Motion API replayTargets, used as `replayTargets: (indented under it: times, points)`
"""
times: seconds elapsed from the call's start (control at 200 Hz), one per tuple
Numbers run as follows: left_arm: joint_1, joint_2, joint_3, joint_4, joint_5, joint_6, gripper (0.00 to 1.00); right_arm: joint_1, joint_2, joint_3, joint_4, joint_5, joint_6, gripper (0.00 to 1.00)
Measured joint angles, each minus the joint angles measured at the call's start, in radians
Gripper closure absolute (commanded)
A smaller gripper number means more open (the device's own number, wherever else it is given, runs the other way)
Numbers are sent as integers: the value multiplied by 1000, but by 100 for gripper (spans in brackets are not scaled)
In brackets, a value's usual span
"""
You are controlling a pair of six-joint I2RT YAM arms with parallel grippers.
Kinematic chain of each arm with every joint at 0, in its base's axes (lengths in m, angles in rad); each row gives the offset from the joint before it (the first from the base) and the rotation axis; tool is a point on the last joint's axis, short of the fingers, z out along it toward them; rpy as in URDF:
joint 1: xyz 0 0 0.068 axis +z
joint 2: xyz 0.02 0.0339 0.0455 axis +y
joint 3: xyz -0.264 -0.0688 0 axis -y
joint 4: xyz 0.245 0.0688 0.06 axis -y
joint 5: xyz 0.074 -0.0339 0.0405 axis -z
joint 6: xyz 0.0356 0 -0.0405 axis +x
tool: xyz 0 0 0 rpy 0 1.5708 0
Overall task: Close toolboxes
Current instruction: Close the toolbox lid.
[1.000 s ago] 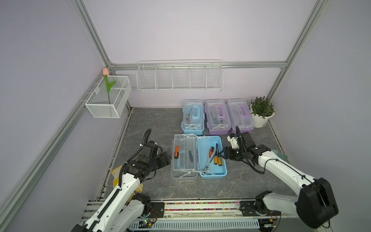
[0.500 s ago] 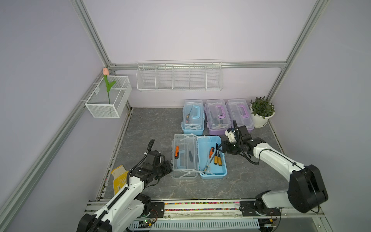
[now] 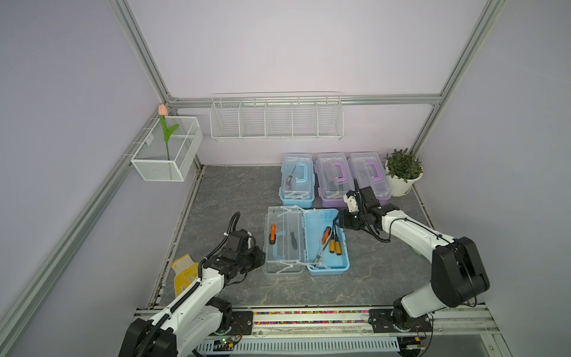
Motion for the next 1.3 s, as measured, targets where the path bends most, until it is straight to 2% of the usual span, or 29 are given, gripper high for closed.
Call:
replayTargets:
  times: [0.225,0.62,0.905,1.055,1.305]
  points:
    - [-5,-9,10,-10,11,56,100,-1,42,17,34,-36,-13,56]
    - [-22,-60,169,-264,-86,116,100,-3,32,7,47,-62,-21,57]
    - [-63,-59,427,-542,-247,193,100,-20,-19,-24,37,-58,-21,57]
    - [-147,6,572,-658,-356,227,100,-20,-46,-63,35,-63,-19,57]
    - [-377,60,715,-747,-537,196,100,-20,-204,-217,45,-103,19,58]
